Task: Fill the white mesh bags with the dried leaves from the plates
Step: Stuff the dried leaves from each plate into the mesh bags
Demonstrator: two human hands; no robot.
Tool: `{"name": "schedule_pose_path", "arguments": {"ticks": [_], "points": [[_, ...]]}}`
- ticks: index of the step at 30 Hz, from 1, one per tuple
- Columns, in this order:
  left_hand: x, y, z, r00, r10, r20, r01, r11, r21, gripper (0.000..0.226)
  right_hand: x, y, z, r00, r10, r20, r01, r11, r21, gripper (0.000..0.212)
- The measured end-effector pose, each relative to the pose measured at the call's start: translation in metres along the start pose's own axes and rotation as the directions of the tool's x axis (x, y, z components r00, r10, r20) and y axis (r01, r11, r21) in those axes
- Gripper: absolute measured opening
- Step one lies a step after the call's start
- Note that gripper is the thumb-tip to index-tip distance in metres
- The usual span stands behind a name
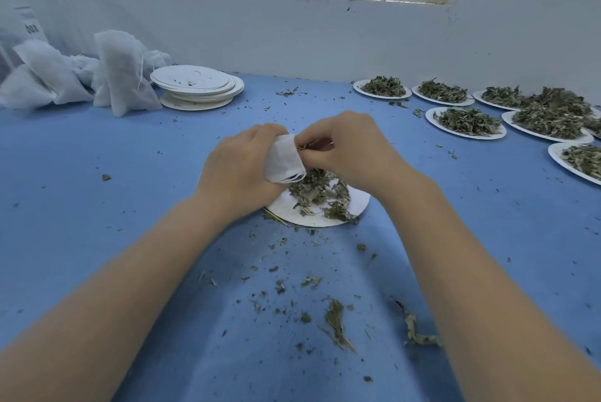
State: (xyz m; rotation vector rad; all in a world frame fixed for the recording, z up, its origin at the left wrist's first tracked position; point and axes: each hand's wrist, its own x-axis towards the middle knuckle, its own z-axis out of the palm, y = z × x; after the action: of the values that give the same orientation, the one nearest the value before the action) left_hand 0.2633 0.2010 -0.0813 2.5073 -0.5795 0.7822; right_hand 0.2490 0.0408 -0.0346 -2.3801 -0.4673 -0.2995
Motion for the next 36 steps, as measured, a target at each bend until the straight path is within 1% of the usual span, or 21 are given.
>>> {"name": "schedule_pose_path", "arguments": {"ticks": [1,3,4,7,8,9,10,11,13,15,17,19,21,23,25,26,27,30,32,34,36], "points": [[0.0,0.002,0.001,1.0,-0.013,0.0,0.013,1.0,-0.02,0.052,0.001,0.0,0.003,1.0,0.006,-0.025,-0.006,1.0,0.012,0.012],[0.0,0.003,0.003,0.999,-0.034,-0.001,0.034,0.998,-0.051,0.054,0.001,0.0,0.007,0.999,0.012,-0.041,-0.007,0.994,0.108,0.014],[0.0,0.003,0.004,0.999,-0.048,-0.002,0.048,0.997,-0.065,0.055,0.0,-0.001,0.007,1.0,0.008,-0.009,-0.006,0.985,0.172,0.016],[0.001,0.0,0.004,0.997,-0.079,-0.004,0.079,0.993,-0.082,0.054,-0.003,-0.002,0.001,0.98,-0.037,0.193,-0.023,0.953,0.302,0.023],[0.002,-0.001,0.004,0.996,-0.087,0.0,0.087,0.992,-0.087,0.054,-0.004,-0.002,-0.001,0.97,-0.055,0.238,-0.026,0.945,0.326,0.025],[0.002,-0.001,0.003,0.996,-0.093,0.006,0.093,0.991,-0.098,0.055,-0.005,-0.001,-0.002,0.966,-0.063,0.253,-0.028,0.939,0.342,0.027],[0.002,-0.001,0.003,0.995,-0.097,0.006,0.097,0.989,-0.115,0.057,-0.004,-0.001,-0.001,0.971,-0.055,0.231,-0.029,0.939,0.343,0.028],[0.002,0.0,0.003,0.995,-0.099,0.004,0.099,0.987,-0.13,0.058,-0.004,-0.002,0.001,0.984,-0.031,0.178,-0.03,0.944,0.329,0.027],[0.003,0.001,0.004,0.995,-0.104,0.003,0.103,0.986,-0.132,0.055,-0.001,-0.004,0.009,0.999,0.033,0.028,-0.04,0.961,0.274,0.022],[0.003,0.002,0.006,0.994,-0.108,0.002,0.108,0.987,-0.121,0.05,0.001,-0.006,0.017,0.993,0.062,-0.103,-0.036,0.972,0.231,0.013],[0.002,0.003,0.007,0.993,-0.121,-0.01,0.119,0.982,-0.144,0.049,0.002,-0.008,0.022,0.986,0.065,-0.154,-0.029,0.974,0.225,0.012],[0.002,0.001,0.006,0.989,-0.146,-0.011,0.143,0.976,-0.166,0.048,0.002,-0.009,0.022,0.992,0.065,-0.105,-0.038,0.971,0.236,0.01],[0.003,-0.002,0.005,0.988,-0.153,-0.009,0.15,0.977,-0.151,0.049,0.001,-0.009,0.016,0.999,0.054,-0.001,-0.052,0.964,0.259,0.016],[0.004,-0.005,0.004,0.988,-0.156,-0.011,0.153,0.981,-0.123,0.049,0.0,-0.008,0.009,0.994,0.037,0.1,-0.067,0.945,0.321,0.028],[0.004,-0.007,0.003,0.988,-0.156,-0.012,0.154,0.983,-0.101,0.048,-0.001,-0.005,0.004,0.99,0.015,0.143,-0.067,0.929,0.364,0.044],[0.004,-0.008,0.004,0.988,-0.151,-0.01,0.15,0.985,-0.091,0.048,-0.001,-0.004,0.003,0.991,0.017,0.136,-0.067,0.928,0.368,0.046],[0.004,-0.009,0.004,0.99,-0.143,-0.006,0.142,0.987,-0.081,0.047,-0.001,-0.002,0.003,0.993,0.035,0.11,-0.073,0.928,0.365,0.043],[0.004,-0.009,0.005,0.993,-0.114,-0.001,0.114,0.991,-0.068,0.048,-0.001,-0.001,0.009,0.993,0.101,-0.063,-0.075,0.94,0.332,0.025],[0.003,-0.005,0.006,0.995,-0.098,0.014,0.099,0.993,-0.068,0.048,0.001,-0.003,0.017,0.987,0.101,-0.125,-0.055,0.944,0.325,0.021],[0.003,-0.002,0.007,0.996,-0.083,0.024,0.084,0.994,-0.064,0.05,0.002,-0.005,0.023,0.989,0.106,-0.103,-0.065,0.938,0.34,0.021],[0.003,-0.004,0.005,0.996,-0.09,0.017,0.091,0.994,-0.055,0.052,0.001,-0.005,0.02,0.994,0.107,-0.017,-0.092,0.917,0.388,0.016]]}}
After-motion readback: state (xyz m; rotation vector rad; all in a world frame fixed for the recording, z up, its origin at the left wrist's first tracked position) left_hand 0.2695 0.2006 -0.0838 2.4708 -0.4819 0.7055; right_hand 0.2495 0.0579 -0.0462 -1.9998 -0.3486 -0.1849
